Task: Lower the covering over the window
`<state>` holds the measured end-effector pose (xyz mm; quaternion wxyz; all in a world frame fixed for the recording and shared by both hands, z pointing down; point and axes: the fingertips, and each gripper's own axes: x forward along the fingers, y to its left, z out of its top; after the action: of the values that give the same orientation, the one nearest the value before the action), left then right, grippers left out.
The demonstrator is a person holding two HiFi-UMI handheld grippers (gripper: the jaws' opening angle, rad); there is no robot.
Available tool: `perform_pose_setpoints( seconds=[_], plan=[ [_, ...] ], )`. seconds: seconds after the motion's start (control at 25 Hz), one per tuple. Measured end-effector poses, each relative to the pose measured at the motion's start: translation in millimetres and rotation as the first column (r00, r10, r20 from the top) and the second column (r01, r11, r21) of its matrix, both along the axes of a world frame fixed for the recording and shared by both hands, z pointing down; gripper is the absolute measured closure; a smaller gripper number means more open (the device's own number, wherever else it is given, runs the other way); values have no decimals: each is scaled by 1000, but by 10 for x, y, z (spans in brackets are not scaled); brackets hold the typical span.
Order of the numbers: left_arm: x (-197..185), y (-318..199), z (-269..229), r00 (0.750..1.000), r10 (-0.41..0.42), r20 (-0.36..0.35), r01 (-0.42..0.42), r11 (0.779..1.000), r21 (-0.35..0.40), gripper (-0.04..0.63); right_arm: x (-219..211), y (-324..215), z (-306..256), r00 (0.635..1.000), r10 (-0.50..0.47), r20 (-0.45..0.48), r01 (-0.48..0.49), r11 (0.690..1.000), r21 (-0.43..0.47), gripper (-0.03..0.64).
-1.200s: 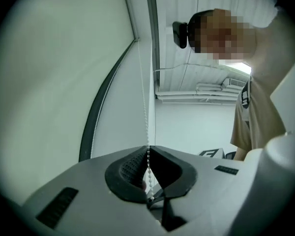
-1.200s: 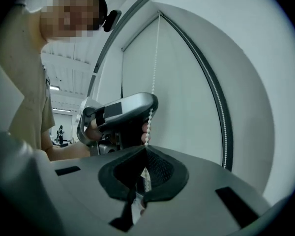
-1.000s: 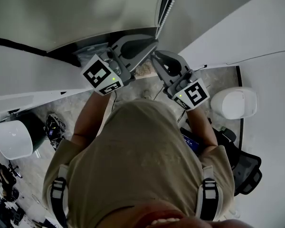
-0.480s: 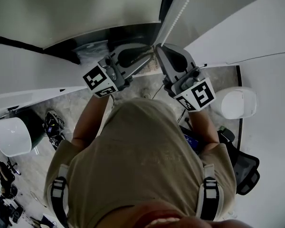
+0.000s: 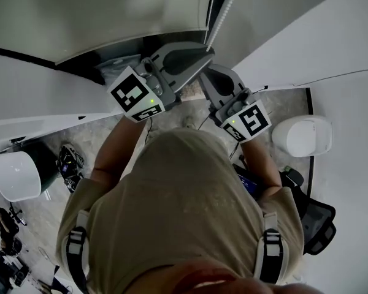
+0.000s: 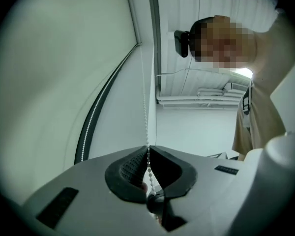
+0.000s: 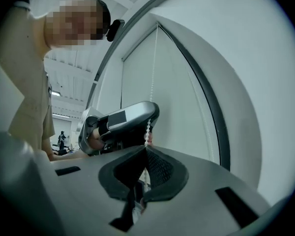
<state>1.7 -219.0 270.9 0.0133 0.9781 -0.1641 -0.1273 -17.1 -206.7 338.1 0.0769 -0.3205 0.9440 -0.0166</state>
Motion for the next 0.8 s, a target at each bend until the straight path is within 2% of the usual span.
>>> perform_pose_setpoints(
  seconds=[0.08,0.12,0.2,0.24,0.32,0.4,0.52,0.56,0.64,0.76,0.8],
  plan=[
    [30,36,52,999,-27,28,26,999,39,569,22,18,49,1000,-7,7,7,1000,0,609],
    [63,36,137,996,-43,72,39,998,59,569,27,10,124,1000,-5,-12,5,1000,-7,609],
    [159,13,488,978,-72,198,58,996,72,572,35,-9,443,994,6,-108,-12,999,-52,609],
    [188,10,680,973,-72,218,63,997,50,572,47,3,636,988,5,-151,-19,996,-90,609],
    [150,36,891,982,-66,176,72,997,-29,572,64,92,839,981,-15,-195,-11,991,-133,607],
    [43,36,885,984,-100,145,108,993,-51,572,61,187,711,981,-41,-188,27,997,-77,607],
    [-151,-23,872,981,-137,137,144,989,-37,572,120,165,242,998,-50,-34,50,999,2,500],
    [-187,-29,885,981,-137,138,142,989,-32,572,141,125,87,999,-38,10,38,999,18,500],
    [-164,7,936,980,-123,157,127,992,-18,572,129,62,-155,999,-12,33,10,998,62,500],
    [-11,140,1096,978,-78,191,85,996,-28,572,74,-3,-302,999,48,1,-48,993,104,503],
    [13,181,1161,979,-64,195,73,996,-40,572,61,-26,-294,997,74,-14,-73,992,103,549]
  ],
)
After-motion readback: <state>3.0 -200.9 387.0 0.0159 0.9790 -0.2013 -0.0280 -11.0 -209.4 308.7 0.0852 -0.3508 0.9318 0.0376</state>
